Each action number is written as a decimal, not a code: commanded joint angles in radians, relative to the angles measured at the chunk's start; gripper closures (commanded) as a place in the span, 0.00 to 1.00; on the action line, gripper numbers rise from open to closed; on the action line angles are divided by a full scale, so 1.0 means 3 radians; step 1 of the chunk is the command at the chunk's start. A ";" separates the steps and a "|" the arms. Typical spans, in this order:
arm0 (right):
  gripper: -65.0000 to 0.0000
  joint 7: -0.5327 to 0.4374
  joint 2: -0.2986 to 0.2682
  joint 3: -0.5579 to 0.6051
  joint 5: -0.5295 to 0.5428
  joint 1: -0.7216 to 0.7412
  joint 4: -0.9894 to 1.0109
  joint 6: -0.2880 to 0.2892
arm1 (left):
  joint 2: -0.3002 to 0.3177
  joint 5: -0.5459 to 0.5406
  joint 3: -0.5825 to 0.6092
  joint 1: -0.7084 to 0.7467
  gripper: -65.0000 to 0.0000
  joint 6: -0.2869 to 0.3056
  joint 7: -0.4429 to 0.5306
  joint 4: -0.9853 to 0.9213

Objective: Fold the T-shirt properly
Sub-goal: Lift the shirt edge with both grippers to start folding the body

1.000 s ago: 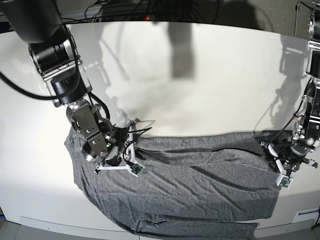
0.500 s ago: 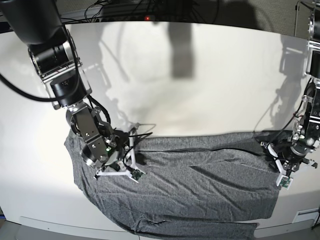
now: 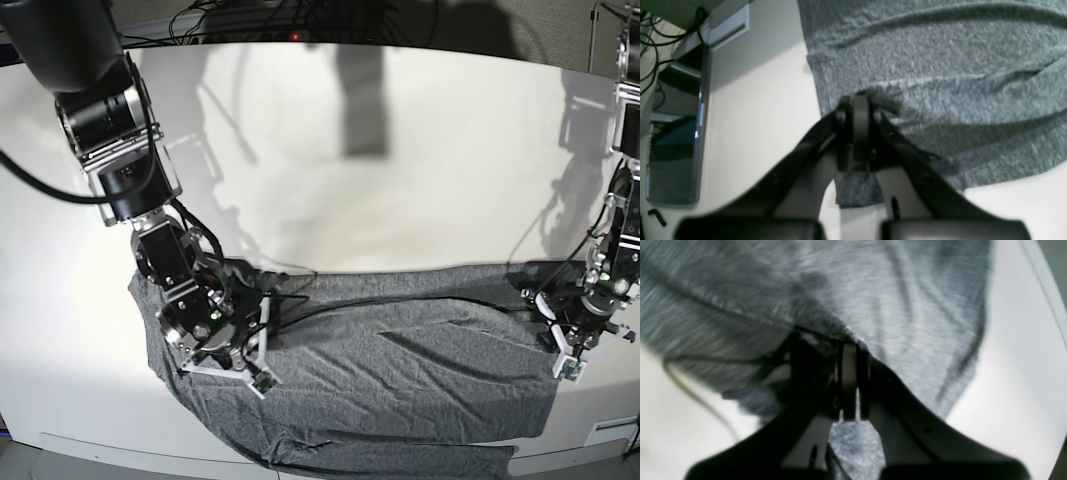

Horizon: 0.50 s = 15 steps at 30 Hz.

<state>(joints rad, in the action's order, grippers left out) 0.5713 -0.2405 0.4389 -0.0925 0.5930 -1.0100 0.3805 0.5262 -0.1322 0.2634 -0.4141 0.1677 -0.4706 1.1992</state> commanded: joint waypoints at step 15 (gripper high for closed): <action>1.00 -0.0094 -0.0010 -0.0916 0.0173 0.0120 -0.0061 -0.0197 | -0.0301 0.0004 -0.0023 -0.0506 1.00 0.0029 0.0186 -0.0140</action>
<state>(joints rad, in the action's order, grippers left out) 0.5659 -0.2386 0.1684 -0.0444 0.5926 -1.0100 0.3233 0.4225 -0.1318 0.2634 -0.5312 0.1844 -0.4404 1.1450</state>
